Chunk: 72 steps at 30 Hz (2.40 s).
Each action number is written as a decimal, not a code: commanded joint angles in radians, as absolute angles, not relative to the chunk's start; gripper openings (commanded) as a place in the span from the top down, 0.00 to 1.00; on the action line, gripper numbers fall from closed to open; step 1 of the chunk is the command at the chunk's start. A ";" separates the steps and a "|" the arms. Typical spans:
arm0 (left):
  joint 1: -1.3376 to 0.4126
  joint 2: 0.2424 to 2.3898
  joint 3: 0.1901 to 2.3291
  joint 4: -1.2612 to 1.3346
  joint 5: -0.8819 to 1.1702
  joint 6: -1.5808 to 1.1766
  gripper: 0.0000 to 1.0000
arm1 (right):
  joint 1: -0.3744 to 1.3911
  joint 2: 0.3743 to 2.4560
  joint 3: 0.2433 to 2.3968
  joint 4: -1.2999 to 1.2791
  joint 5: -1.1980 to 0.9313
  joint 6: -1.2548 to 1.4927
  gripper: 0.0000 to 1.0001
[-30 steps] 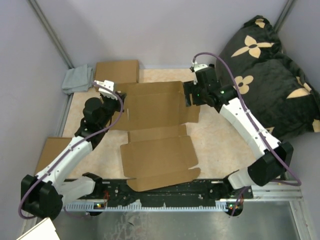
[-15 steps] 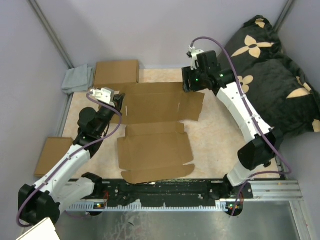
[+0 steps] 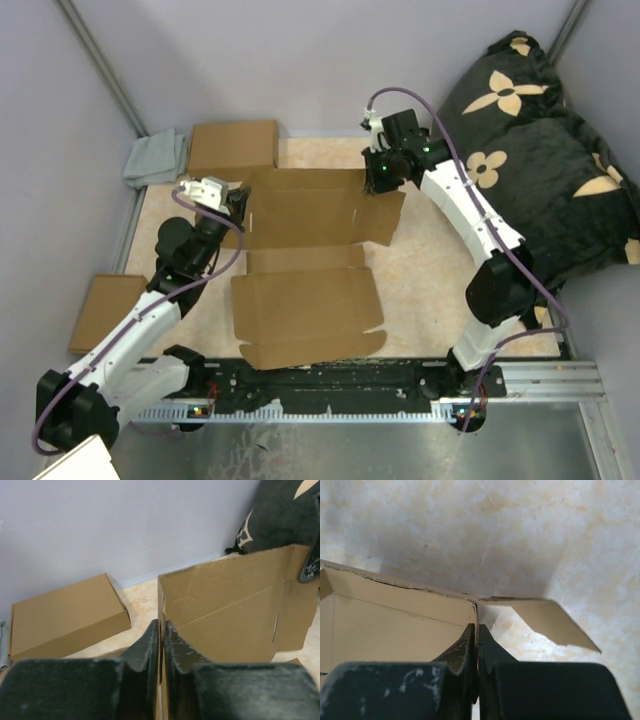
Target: Fold the paper box
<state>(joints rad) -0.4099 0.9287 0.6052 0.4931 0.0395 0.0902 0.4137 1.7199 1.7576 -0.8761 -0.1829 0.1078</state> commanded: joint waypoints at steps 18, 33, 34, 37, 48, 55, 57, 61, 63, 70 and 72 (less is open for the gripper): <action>-0.422 0.827 0.837 0.062 0.164 -0.193 0.43 | 0.499 1.160 0.848 0.099 0.053 0.162 1.00; -0.421 0.904 0.868 0.032 0.330 -0.326 0.39 | 0.544 1.225 0.561 0.848 0.004 -0.001 1.00; -0.421 0.904 0.853 0.044 0.342 -0.337 0.39 | 0.551 1.248 0.547 0.881 0.012 -0.002 1.00; -0.422 0.912 0.827 0.066 0.372 -0.353 0.38 | 0.572 1.286 0.527 0.910 0.028 0.004 1.00; -0.422 1.157 0.954 -0.104 0.335 -0.287 0.38 | 0.595 1.263 0.587 0.737 0.056 0.005 1.00; -0.437 1.184 0.960 -0.096 0.350 -0.278 0.38 | 0.595 1.275 0.670 0.557 0.038 0.004 0.95; -0.439 1.181 0.954 -0.100 0.351 -0.268 0.38 | 0.595 1.280 0.697 0.501 0.031 0.007 0.92; -0.443 1.165 0.938 -0.109 0.344 -0.252 0.38 | 0.595 1.280 0.738 0.400 0.028 0.020 0.87; -0.446 1.158 0.933 -0.117 0.336 -0.243 0.38 | 0.595 1.276 0.748 0.360 0.021 0.026 0.84; -0.461 1.155 0.925 -0.127 0.313 -0.223 0.38 | 0.595 1.267 0.769 0.272 0.013 0.040 0.71; -0.467 1.167 0.921 -0.128 0.295 -0.218 0.38 | 0.596 1.270 0.776 0.261 0.012 0.040 0.70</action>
